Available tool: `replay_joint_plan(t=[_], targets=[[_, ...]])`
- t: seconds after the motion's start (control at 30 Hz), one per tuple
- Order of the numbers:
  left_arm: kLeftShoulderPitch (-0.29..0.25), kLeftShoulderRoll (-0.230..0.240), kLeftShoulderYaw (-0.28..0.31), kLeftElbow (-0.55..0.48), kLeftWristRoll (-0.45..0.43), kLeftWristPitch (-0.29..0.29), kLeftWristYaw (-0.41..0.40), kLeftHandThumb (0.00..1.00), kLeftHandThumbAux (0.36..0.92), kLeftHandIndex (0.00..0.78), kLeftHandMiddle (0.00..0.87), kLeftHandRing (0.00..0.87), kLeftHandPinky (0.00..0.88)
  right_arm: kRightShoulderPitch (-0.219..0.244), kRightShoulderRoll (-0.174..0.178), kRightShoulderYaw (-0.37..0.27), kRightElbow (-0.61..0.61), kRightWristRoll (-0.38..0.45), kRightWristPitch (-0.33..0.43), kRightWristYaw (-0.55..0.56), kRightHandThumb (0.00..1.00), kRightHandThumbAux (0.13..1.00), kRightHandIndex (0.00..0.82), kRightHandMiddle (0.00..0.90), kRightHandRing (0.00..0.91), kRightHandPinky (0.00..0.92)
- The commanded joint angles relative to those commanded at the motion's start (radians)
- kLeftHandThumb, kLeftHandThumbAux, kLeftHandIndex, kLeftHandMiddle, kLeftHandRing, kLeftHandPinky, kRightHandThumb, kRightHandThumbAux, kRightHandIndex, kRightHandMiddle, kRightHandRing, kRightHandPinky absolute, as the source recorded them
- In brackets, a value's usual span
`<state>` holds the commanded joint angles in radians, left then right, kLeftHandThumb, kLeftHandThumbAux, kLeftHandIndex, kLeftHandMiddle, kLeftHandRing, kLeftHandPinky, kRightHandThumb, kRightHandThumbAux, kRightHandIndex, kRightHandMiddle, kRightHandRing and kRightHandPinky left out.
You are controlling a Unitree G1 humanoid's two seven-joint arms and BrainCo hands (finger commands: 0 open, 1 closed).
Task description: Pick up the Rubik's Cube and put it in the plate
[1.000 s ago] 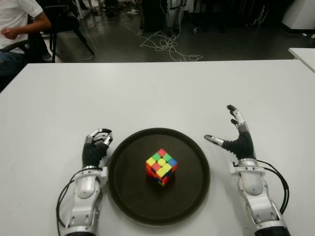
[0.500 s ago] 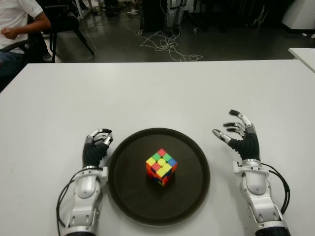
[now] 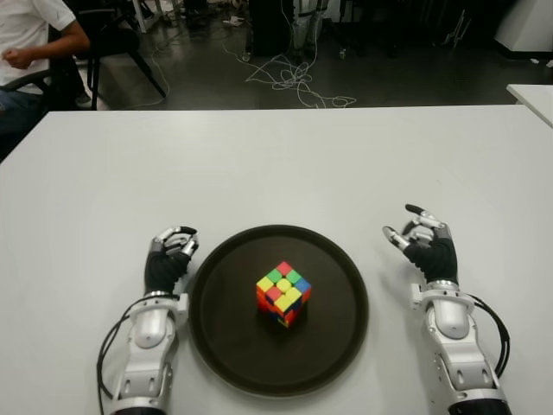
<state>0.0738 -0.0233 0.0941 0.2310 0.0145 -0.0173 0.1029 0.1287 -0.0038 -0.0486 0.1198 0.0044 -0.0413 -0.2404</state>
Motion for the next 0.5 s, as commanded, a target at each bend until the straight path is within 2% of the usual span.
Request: replay_joint_plan(t=[0.5], targets=[[0.003, -0.013, 0.018, -0.007, -0.022, -0.006, 0.006, 0.709, 0.706, 0.443, 0.804, 0.822, 0.805, 0.031, -0.003, 0.002, 0.009, -0.008, 0.004, -0.015, 0.332, 0.854, 0.751, 0.826, 0.832, 0.827]])
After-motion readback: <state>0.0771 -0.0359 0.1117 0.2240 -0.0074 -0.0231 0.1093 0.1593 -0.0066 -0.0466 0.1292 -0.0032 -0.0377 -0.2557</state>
